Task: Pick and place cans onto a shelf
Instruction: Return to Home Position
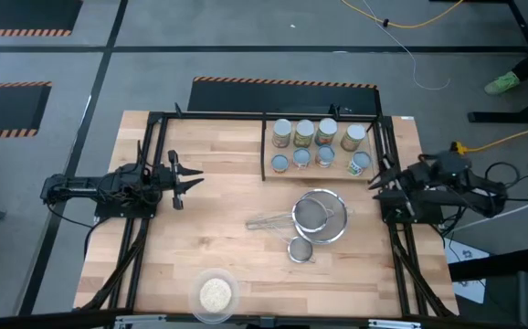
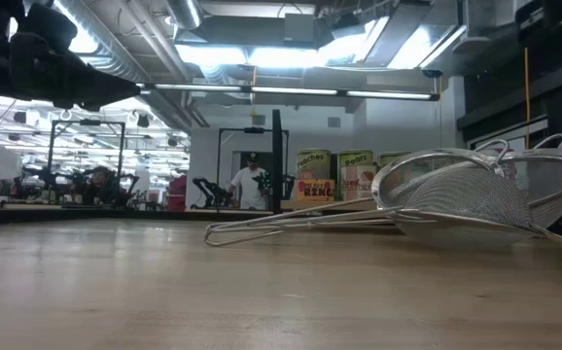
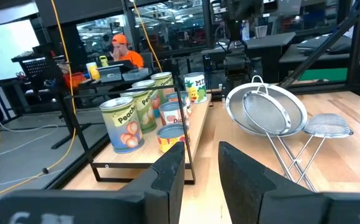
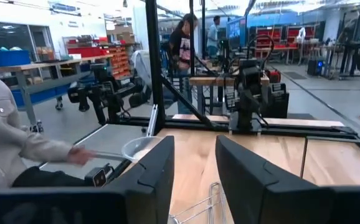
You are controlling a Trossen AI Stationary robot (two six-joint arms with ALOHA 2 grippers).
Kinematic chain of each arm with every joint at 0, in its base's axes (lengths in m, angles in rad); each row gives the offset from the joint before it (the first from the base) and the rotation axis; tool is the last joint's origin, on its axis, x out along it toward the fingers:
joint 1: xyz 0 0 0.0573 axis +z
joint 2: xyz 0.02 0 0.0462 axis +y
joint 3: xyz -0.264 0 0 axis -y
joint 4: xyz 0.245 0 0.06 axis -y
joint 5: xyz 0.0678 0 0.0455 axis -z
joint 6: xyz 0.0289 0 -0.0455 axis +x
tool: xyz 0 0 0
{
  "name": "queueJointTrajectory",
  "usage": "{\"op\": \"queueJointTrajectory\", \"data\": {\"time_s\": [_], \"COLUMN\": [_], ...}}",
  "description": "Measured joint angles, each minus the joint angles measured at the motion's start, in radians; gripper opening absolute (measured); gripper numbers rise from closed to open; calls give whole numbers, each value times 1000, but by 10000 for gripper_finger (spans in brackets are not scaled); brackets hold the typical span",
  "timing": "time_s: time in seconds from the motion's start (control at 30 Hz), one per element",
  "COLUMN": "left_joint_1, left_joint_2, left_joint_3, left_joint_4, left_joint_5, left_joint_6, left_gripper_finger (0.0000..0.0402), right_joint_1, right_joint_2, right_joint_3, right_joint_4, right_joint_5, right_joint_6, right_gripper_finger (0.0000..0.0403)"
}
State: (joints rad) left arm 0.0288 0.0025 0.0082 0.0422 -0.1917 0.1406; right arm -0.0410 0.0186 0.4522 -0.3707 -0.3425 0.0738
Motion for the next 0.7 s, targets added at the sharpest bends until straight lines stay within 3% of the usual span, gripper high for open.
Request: {"op": "queueJointTrajectory", "data": {"time_s": [0.3,0.7], "left_joint_1": [0,0], "left_joint_2": [0,0], "left_joint_3": [0,0], "left_joint_4": [0,1], "left_joint_5": [0,-1], "left_joint_6": [0,0], "left_gripper_finger": [90,90], "right_joint_1": [0,0], "right_joint_2": [-18,-17], "right_joint_3": [-62,-364], "right_joint_4": [11,345], "right_joint_5": [-7,9], "right_joint_6": [-8,-22], "right_gripper_finger": [122,122]}}
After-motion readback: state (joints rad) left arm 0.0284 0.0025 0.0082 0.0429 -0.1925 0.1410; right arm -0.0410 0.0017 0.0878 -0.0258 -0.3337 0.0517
